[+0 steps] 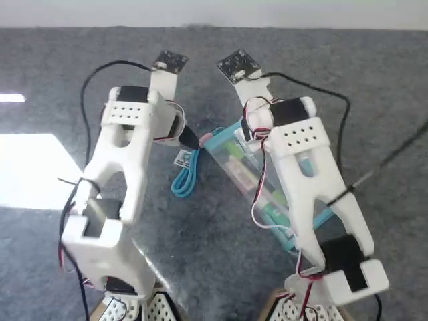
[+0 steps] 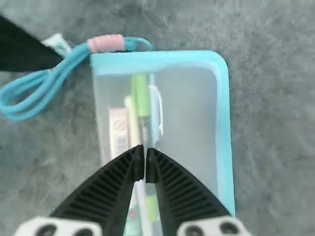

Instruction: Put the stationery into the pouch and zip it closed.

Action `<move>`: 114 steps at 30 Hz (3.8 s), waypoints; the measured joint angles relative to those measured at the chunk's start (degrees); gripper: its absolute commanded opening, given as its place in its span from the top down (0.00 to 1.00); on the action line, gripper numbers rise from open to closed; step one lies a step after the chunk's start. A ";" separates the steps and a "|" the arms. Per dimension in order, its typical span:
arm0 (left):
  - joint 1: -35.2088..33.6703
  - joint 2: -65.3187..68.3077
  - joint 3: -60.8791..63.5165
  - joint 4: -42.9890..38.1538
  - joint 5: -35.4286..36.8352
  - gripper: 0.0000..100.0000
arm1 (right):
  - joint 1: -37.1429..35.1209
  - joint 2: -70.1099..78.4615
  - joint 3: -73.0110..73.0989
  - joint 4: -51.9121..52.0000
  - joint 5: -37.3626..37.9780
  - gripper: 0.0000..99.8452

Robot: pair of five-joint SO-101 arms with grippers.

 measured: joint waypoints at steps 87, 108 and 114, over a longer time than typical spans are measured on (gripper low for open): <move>-26.99 21.98 -36.22 23.30 -28.04 0.69 | 10.29 42.02 -24.70 -3.87 -6.07 0.99; -24.88 21.89 -78.68 23.30 -6.59 0.62 | 11.69 21.98 -23.47 0.18 -5.01 0.94; -24.97 21.27 -79.91 23.30 -4.92 0.61 | 11.96 19.34 -23.38 1.93 -5.71 0.94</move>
